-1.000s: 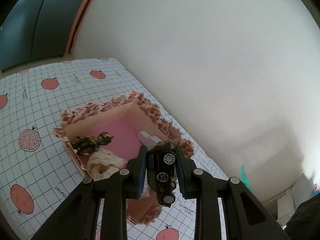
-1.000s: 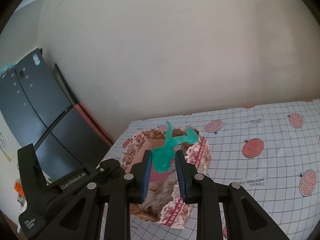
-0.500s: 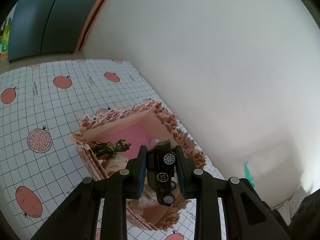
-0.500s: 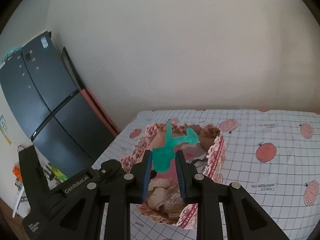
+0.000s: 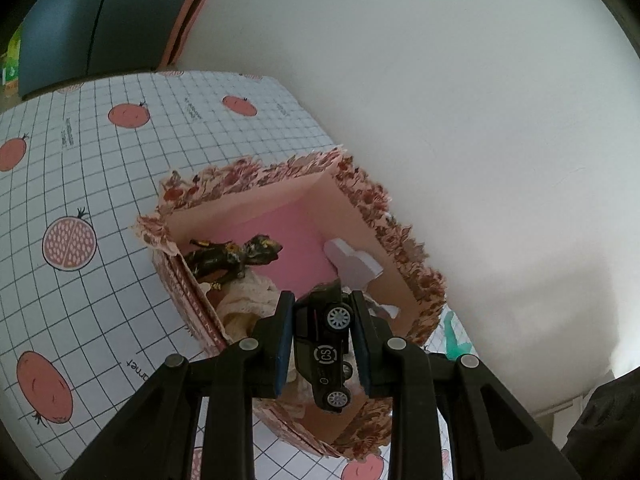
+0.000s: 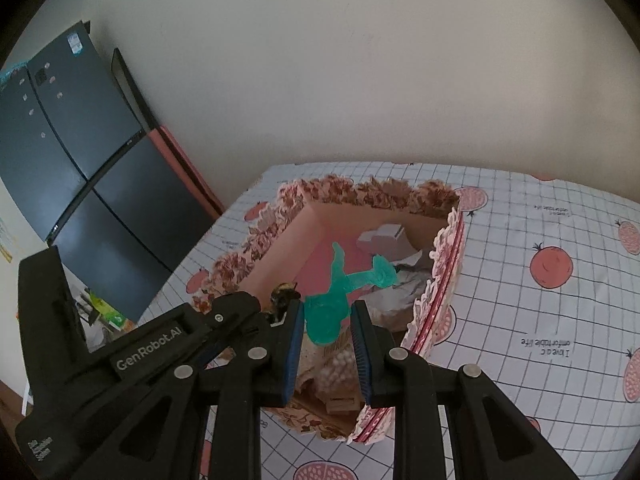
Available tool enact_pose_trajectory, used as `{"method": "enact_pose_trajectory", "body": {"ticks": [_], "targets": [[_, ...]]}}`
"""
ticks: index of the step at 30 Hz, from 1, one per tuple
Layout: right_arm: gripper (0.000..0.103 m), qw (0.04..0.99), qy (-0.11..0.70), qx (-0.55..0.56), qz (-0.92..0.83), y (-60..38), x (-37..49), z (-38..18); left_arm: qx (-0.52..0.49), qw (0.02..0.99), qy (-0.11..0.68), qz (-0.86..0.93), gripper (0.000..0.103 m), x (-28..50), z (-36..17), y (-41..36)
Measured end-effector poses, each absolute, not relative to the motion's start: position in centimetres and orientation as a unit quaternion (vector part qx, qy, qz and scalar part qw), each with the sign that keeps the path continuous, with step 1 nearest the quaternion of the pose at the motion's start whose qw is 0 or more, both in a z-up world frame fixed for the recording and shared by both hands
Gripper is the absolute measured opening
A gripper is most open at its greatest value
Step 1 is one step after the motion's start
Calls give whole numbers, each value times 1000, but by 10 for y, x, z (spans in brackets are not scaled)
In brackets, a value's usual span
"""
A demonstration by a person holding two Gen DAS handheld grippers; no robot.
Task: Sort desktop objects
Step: 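Carry the black toy car and green piece over the floral box with both tools, then open both tools to drop the car and green piece into the box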
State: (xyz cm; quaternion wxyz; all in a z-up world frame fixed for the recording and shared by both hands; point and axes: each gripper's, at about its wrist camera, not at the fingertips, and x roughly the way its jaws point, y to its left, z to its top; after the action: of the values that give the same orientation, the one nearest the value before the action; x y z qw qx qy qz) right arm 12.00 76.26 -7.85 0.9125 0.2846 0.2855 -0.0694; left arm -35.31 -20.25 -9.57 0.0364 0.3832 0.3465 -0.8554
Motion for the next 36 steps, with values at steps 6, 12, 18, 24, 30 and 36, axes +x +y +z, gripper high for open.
{"method": "enact_pose_trajectory", "body": {"ticks": [6,12,18,24,30,36], "targets": [[29,906,308,281,-68,765,126,-84,405,54,351,-842,28,-356,-108,-206],[32,896,324,295,-72,762,130,-93,411,54,357,-837,28,-357,-113,-208],[34,890,330,304,-76,759,132,-96,414,49,364,-833,37,-357,-114,-209],[39,887,333,310,-81,758,130,-96,414,42,368,-831,40,-359,-114,-209],[39,887,334,309,-82,759,130,-94,417,41,364,-832,41,-360,-113,-208],[39,887,334,308,-81,759,129,-91,420,39,362,-831,41,-359,-112,-208]]}}
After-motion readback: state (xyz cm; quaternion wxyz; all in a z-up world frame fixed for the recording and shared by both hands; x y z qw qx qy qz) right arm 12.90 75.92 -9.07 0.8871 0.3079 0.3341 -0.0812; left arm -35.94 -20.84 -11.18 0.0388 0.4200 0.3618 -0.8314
